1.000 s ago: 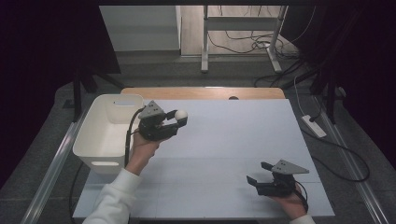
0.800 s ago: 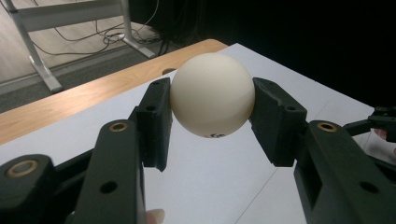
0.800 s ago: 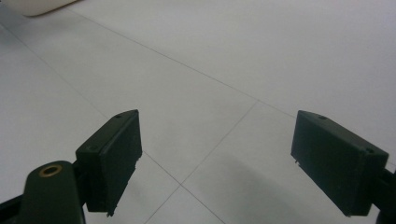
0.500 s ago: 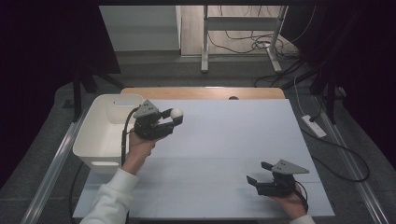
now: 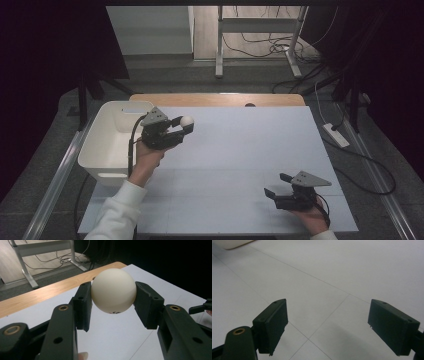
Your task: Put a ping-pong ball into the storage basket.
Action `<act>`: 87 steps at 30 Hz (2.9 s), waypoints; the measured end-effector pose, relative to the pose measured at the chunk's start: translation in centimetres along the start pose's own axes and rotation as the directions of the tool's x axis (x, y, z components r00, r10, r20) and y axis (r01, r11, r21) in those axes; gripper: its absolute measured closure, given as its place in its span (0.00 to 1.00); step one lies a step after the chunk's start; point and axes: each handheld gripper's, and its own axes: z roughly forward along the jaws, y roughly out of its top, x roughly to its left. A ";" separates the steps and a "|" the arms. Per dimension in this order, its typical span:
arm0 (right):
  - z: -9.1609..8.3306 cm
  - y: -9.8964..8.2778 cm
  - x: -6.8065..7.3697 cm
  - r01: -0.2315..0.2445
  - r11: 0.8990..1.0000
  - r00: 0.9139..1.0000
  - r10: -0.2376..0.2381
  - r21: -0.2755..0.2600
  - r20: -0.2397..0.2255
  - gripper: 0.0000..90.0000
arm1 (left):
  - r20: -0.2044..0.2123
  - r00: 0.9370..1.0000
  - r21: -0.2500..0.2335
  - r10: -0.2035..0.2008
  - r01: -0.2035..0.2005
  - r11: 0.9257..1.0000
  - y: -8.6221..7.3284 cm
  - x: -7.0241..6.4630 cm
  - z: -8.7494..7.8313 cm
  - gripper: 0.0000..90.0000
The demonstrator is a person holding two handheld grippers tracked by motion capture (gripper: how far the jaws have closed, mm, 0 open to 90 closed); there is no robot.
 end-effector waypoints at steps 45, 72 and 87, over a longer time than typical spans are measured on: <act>0.0 0.1 0.0 -0.003 1.000 1.000 0.003 -0.004 -0.001 0.18 | -0.057 0.998 -0.055 -0.025 0.022 0.998 0.0 0.9 -1.6 0.57; 0.0 0.0 0.0 -0.005 1.000 1.000 0.005 -0.004 0.002 0.18 | -0.078 0.997 -0.061 -0.017 0.012 0.998 0.5 1.1 -2.3 0.57; 0.0 0.0 0.0 -0.006 1.000 1.000 0.006 -0.005 0.002 0.18 | -0.081 0.997 -0.056 -0.015 0.010 0.998 0.5 1.2 -2.3 0.57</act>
